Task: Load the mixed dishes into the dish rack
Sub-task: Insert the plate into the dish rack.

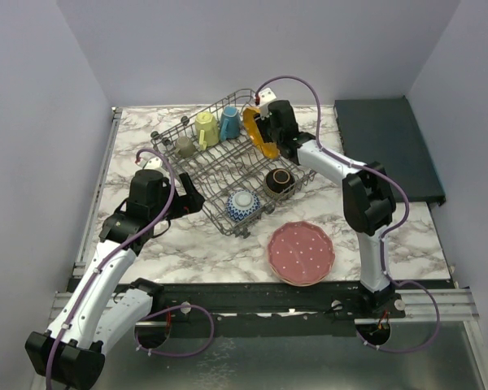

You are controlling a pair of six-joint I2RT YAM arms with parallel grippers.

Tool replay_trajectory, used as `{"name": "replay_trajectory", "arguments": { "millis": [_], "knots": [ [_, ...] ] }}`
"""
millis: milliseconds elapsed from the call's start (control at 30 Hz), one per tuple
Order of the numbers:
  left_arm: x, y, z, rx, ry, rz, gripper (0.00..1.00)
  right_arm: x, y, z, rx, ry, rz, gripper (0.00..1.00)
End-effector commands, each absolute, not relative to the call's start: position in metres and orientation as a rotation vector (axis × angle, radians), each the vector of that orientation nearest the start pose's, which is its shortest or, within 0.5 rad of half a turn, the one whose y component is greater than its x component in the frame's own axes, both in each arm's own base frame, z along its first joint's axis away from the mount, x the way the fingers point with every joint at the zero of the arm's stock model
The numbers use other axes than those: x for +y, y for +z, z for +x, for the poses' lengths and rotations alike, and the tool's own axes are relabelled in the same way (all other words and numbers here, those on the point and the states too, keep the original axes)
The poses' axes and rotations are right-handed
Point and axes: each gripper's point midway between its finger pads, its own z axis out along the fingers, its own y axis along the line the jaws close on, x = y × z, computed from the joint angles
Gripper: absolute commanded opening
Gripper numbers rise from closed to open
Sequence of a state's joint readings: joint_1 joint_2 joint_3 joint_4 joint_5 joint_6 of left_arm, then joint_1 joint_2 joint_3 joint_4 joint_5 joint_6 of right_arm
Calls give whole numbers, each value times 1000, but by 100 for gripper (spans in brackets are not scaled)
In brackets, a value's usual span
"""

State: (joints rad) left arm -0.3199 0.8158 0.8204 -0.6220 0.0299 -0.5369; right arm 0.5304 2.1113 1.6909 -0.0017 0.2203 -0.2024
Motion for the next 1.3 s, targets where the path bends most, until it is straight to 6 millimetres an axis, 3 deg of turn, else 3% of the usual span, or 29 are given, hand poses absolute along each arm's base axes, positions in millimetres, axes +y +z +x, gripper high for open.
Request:
{"name": "replay_trajectory", "arguments": {
  "millis": [0, 100, 367, 600, 733, 900, 1033, 1267],
  "knots": [
    [-108, 192, 248, 2216, -507, -219, 99, 265, 190, 565, 1800, -34, -446, 51],
    [-108, 192, 248, 2217, -507, -219, 99, 261, 197, 567, 1786, -59, -432, 61],
    [-107, 192, 248, 2218, -506, -223, 99, 261, 220, 566, 1754, -44, -409, 70],
    [-108, 191, 248, 2220, -514, -218, 99, 263, 251, 547, 1750, 67, -366, 82],
    [-110, 190, 247, 2225, -520, -212, 99, 261, 275, 528, 1734, 128, -350, 89],
    [-111, 191, 246, 2224, -532, -200, 98, 252, 285, 499, 1769, 190, -331, 100],
    [-115, 193, 245, 2223, -557, -178, 98, 241, 299, 471, 1780, 267, -254, 100],
    [-123, 191, 242, 2233, -606, -141, 97, 231, 289, 404, 1923, 416, -256, 100]
  ]
}}
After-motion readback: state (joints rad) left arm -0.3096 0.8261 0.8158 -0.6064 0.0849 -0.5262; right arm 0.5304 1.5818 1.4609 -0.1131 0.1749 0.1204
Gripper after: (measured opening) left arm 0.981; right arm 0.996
